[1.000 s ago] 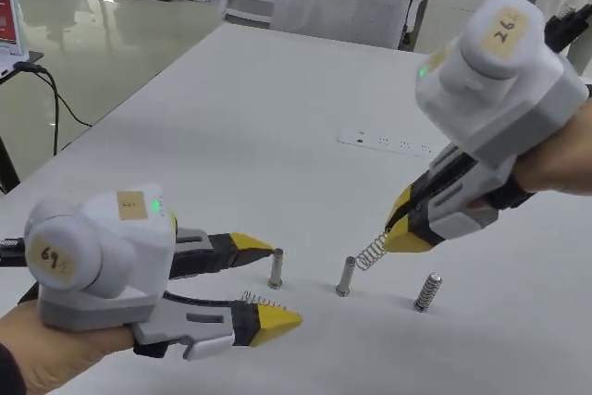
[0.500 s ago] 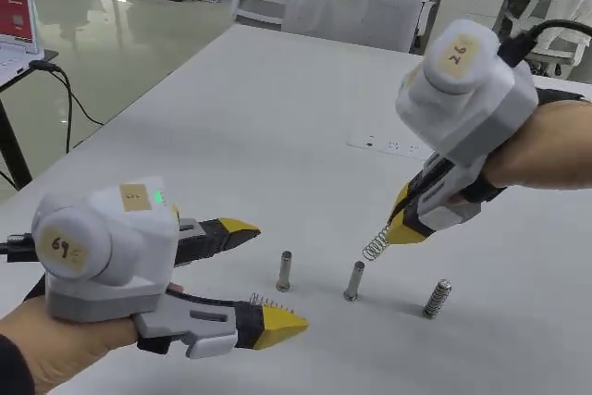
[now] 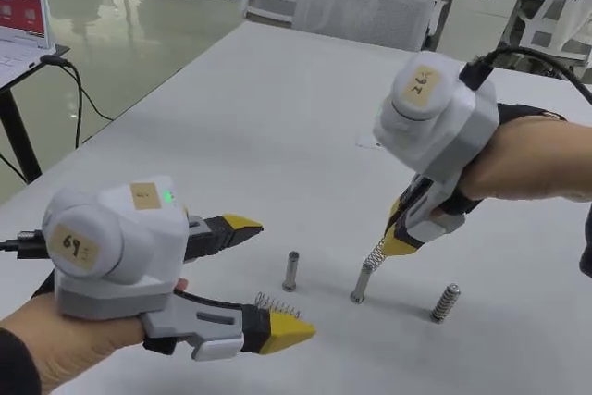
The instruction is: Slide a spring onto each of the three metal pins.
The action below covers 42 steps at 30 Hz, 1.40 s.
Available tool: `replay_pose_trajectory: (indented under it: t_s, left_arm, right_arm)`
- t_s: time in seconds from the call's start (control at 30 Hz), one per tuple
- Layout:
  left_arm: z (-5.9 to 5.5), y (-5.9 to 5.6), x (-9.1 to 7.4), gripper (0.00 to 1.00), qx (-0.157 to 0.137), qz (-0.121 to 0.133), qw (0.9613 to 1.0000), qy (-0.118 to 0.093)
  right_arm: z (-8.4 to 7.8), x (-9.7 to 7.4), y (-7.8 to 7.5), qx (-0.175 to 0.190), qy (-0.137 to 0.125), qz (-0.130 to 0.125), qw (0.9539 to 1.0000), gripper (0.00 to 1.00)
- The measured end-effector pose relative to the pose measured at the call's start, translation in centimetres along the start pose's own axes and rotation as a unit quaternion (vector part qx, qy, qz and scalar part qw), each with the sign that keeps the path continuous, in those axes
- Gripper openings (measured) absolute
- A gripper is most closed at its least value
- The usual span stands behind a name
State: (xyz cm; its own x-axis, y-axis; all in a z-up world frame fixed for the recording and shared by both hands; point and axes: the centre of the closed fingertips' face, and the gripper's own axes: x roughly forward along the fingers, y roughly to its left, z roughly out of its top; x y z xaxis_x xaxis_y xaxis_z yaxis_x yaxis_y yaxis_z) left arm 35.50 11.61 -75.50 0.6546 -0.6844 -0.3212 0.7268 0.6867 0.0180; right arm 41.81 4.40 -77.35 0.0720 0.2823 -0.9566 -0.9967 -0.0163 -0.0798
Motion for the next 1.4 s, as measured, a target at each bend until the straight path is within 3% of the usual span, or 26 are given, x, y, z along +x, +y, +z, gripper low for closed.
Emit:
replay_pose_trajectory:
  t_s: [0.5,0.83,0.97,1.13,1.3,1.4]
  left_arm:
    - [0.0,-0.4,0.2,0.67,0.007,-0.009,0.9999,0.002]
    - [0.0,-0.2,0.2,0.66,0.004,-0.007,1.0,0.001]
    - [-0.1,-0.3,0.3,0.66,0.005,-0.008,1.0,0.003]
    - [-0.2,-0.3,0.3,0.66,0.006,-0.007,0.9999,0.006]
    - [-0.3,-0.4,0.3,0.65,0.007,-0.008,0.9999,0.008]
    - [-0.4,-0.5,0.4,0.65,0.008,-0.01,0.9998,0.012]
  right_arm:
    - [0.0,3.2,-0.1,-0.022,0.052,-0.002,0.9984,0.07]
    - [-1.3,5.7,-0.2,-0.018,0.076,0.007,0.9969,0.07]
    - [-0.8,5.5,-0.1,-0.006,0.059,0.012,0.9982,0.08]
    - [-1.0,5.5,0.0,-0.023,0.066,0.005,0.9975,0.13]
    - [-0.6,4.4,0.0,-0.027,0.054,-0.004,0.9982,0.15]
    - [0.0,3.1,-0.2,-0.026,0.032,-0.016,0.999,0.15]
